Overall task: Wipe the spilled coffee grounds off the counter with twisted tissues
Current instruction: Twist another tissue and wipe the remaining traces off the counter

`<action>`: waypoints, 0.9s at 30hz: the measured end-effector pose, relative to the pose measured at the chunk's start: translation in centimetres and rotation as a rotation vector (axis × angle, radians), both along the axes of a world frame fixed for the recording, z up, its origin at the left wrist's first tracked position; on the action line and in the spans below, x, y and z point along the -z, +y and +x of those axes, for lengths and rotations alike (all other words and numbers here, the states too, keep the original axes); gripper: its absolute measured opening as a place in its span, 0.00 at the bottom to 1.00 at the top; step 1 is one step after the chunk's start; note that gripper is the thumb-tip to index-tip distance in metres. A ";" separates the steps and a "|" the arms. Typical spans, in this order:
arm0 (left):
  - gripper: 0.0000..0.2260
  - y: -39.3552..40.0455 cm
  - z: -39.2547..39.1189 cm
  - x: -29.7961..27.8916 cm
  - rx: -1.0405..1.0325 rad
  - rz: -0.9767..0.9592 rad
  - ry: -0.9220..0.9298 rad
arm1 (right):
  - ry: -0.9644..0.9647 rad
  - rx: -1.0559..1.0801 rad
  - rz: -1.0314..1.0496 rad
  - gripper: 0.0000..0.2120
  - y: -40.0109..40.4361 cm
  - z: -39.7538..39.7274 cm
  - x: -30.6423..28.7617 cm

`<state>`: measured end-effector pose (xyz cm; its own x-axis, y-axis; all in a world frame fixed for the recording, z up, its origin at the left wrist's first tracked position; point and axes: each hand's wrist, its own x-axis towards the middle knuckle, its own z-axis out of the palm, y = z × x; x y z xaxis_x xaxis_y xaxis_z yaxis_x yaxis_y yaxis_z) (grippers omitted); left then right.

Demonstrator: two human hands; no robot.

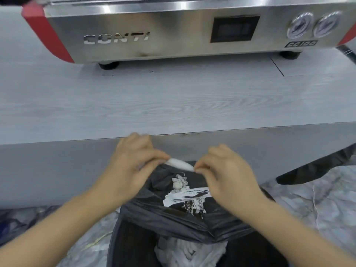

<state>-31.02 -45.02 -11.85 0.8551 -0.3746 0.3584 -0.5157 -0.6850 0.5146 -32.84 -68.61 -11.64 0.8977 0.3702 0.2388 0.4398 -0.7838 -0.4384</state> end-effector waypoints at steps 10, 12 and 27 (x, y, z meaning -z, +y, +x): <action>0.03 -0.4 3.3 -4.9 -0.152 -0.216 0.062 | -0.006 -0.016 0.226 0.03 -1.0 6.9 -5.8; 0.03 -0.3 5.8 -5.2 -0.173 -0.233 0.046 | -0.045 -0.007 0.198 0.02 -0.7 9.8 -6.7; 0.03 2.3 18.1 -1.9 -0.426 -0.245 0.043 | -0.196 0.040 0.029 0.06 4.6 21.5 -3.0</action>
<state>-12.90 -42.70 -9.93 0.9300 0.1030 0.3529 -0.1904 -0.6862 0.7020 -11.31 -64.01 -8.60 0.8469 0.3254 0.4206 0.4877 -0.7906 -0.3702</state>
